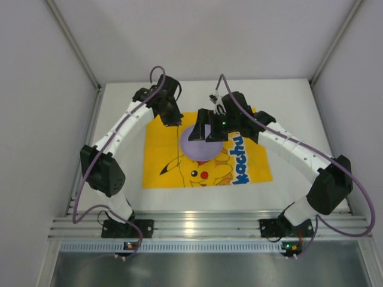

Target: Set the dinner table for one person

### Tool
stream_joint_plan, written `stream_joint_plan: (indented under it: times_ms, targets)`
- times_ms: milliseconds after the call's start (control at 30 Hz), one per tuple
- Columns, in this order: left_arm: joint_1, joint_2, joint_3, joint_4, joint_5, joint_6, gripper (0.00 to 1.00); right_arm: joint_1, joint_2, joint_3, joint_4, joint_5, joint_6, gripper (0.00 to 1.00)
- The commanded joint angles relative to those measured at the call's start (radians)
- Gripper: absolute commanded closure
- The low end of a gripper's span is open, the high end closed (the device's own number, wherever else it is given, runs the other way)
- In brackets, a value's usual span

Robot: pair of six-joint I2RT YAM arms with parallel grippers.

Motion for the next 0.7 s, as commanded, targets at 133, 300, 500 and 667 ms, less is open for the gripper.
stream_joint_plan:
  times_ms: [133, 300, 500, 667]
  targets:
    - [-0.103, -0.038, 0.197, -0.050, 0.109, -0.176, 1.00, 0.077, -0.029, -0.055, 0.180, 0.136, 0.090, 0.03]
    - [-0.127, -0.044, 0.194, -0.021, 0.121, -0.241, 1.00, 0.115, -0.046, -0.115, 0.202, 0.203, 0.116, 0.12]
    - [-0.132, -0.046, 0.214, -0.015, 0.111, -0.250, 1.00, 0.124, -0.078, -0.137, 0.157, 0.304, 0.113, 0.95]
    - [-0.130, -0.049, 0.194, -0.010, 0.124, -0.210, 0.72, 0.118, -0.145, -0.128, 0.087, 0.384, 0.076, 1.00]
